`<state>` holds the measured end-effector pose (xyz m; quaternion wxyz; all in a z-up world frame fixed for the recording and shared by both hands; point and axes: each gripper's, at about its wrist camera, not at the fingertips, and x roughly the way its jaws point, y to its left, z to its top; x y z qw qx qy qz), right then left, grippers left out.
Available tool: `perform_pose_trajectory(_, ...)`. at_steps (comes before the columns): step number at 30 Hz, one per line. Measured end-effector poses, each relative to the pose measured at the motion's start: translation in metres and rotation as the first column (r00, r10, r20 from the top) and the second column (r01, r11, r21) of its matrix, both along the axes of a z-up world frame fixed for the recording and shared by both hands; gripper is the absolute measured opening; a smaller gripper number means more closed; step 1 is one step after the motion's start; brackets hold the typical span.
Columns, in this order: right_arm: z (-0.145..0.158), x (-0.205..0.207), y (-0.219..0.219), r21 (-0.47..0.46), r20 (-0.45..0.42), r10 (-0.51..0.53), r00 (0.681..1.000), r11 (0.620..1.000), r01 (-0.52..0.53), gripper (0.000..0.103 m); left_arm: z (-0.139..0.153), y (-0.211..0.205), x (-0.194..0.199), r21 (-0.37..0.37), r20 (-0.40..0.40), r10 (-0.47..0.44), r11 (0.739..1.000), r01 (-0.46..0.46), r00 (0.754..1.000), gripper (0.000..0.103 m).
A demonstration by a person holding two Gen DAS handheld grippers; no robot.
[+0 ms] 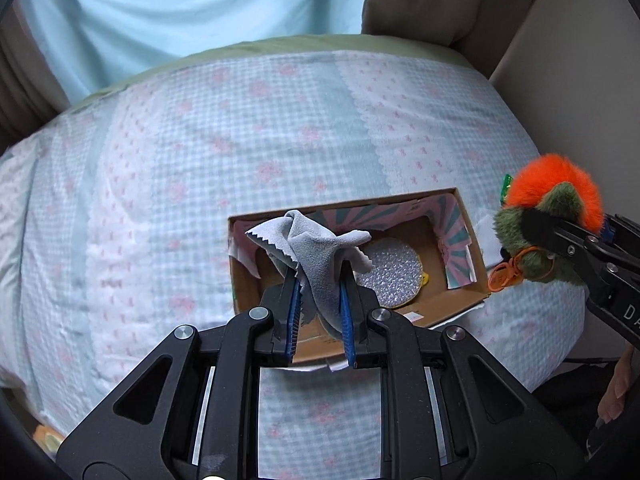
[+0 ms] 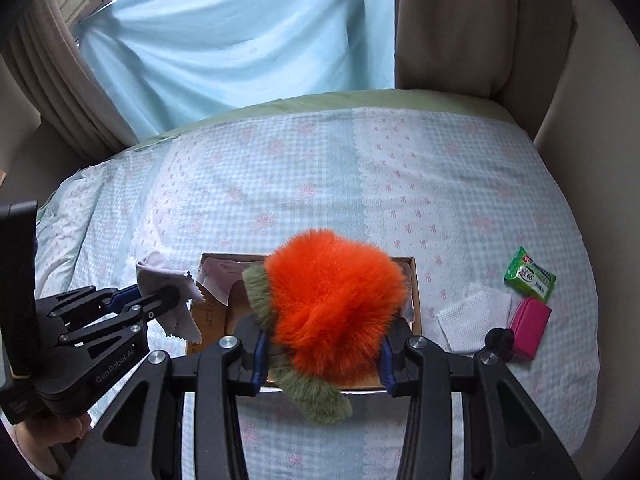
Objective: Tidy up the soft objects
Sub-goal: 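Carry the grey cloth and orange pompom over the cardboard box with both tools, then open the left tool releasing the cloth while the right tool drops the pompom into the box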
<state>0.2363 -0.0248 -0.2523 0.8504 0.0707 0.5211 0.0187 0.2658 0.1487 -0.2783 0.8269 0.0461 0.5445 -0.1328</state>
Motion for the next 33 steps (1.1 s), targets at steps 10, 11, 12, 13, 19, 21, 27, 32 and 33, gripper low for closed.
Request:
perform_pose_trajectory(10,-0.057,0.018,0.009,0.004,-0.12,-0.067,0.991,0.998,0.068,0.039,-0.076,0.014,0.022,-0.044,-0.139,0.081,0.995,-0.088,0.987,0.015)
perform_pose_trajectory(11,-0.064,0.021,0.01,0.002,-0.131,-0.065,0.989,0.998,0.066,0.039,-0.082,0.014,0.023,-0.039,-0.149,0.085,0.995,-0.092,0.985,0.015)
perform_pose_trajectory(12,-0.071,0.025,0.01,-0.003,-0.144,-0.065,0.987,0.998,0.066,0.039,-0.088,0.014,0.024,-0.032,-0.158,0.091,0.995,-0.097,0.983,0.015)
perform_pose_trajectory(13,-0.079,0.029,0.011,-0.006,-0.16,-0.068,0.985,0.998,0.068,0.039,-0.096,0.015,0.027,-0.031,-0.172,0.097,0.994,-0.104,0.98,0.015)
perform_pose_trajectory(19,-0.114,0.056,0.007,-0.003,-0.239,-0.077,0.968,0.997,0.079,0.039,-0.125,0.014,0.051,0.009,-0.219,0.111,0.994,-0.111,0.969,0.015)
perform_pose_trajectory(21,-0.125,0.065,0.003,-0.003,-0.271,-0.088,0.959,0.996,0.09,0.039,-0.132,0.007,0.061,0.032,-0.225,0.093,0.996,-0.088,0.97,0.015)
perform_pose_trajectory(27,-0.151,0.082,-0.005,0.024,-0.346,-0.112,0.932,0.991,0.128,0.04,-0.15,-0.005,0.075,0.057,-0.245,0.072,0.997,-0.06,0.967,0.015)
perform_pose_trajectory(32,-0.163,0.085,-0.011,0.053,-0.376,-0.13,0.917,0.985,0.162,0.086,-0.165,-0.007,0.072,0.065,-0.279,0.069,0.996,-0.053,0.958,0.067)
perform_pose_trajectory(33,-0.162,0.085,-0.013,0.062,-0.377,-0.14,0.916,0.982,0.176,0.094,-0.167,-0.008,0.071,0.081,-0.281,0.074,0.995,-0.053,0.957,0.101)
